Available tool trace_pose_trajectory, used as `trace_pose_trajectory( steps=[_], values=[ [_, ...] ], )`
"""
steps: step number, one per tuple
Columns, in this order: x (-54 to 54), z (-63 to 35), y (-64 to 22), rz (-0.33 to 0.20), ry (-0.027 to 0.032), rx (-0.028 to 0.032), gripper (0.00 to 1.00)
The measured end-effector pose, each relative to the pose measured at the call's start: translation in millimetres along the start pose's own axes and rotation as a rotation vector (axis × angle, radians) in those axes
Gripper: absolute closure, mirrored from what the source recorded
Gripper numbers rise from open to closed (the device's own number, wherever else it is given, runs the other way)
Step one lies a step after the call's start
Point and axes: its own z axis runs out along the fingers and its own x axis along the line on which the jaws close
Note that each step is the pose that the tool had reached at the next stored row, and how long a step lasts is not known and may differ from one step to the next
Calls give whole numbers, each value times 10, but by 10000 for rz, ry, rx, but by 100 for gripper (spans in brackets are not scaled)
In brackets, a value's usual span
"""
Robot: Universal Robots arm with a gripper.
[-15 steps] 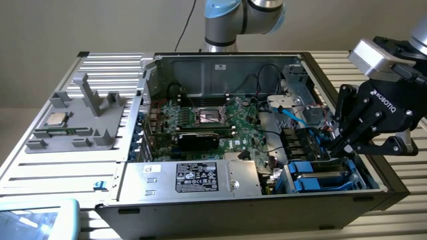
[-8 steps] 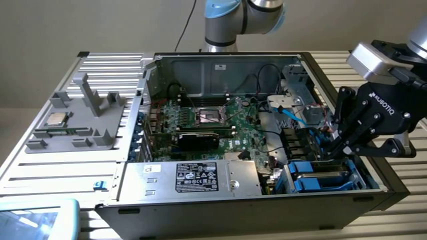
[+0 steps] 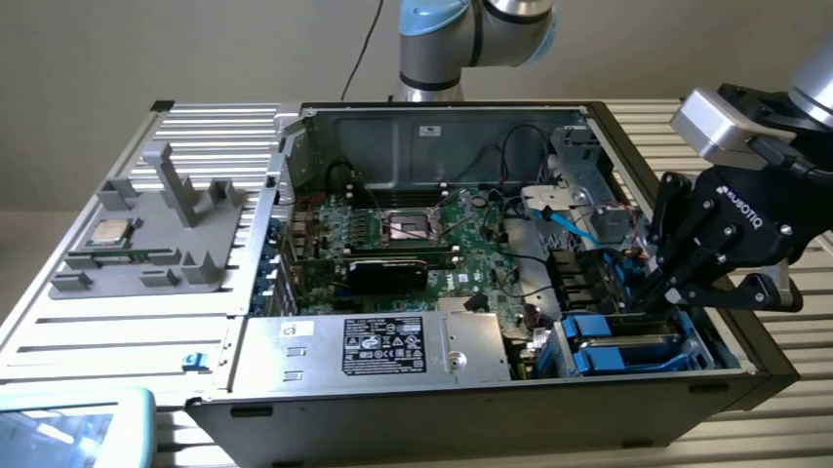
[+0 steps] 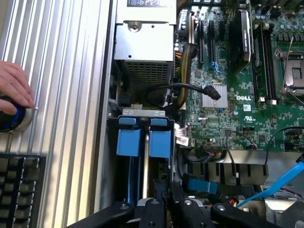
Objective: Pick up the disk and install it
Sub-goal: 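Insert the first disk wire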
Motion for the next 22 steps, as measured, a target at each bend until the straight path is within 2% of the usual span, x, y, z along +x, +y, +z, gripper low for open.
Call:
trace_pose_trajectory(
  steps=[1,3,8,10,12,13,18,22],
  values=[
    [0,4,-1,92,-22,1,84],
    [0,13,-2,132,-29,2,84],
    [1,27,-6,141,6,12,84],
    [1,36,-8,153,70,29,84],
    [-11,43,-5,181,196,56,84],
    [-15,44,-2,185,213,58,84],
    [-16,55,5,184,213,63,84],
    [-17,59,11,221,189,129,84]
  ],
)
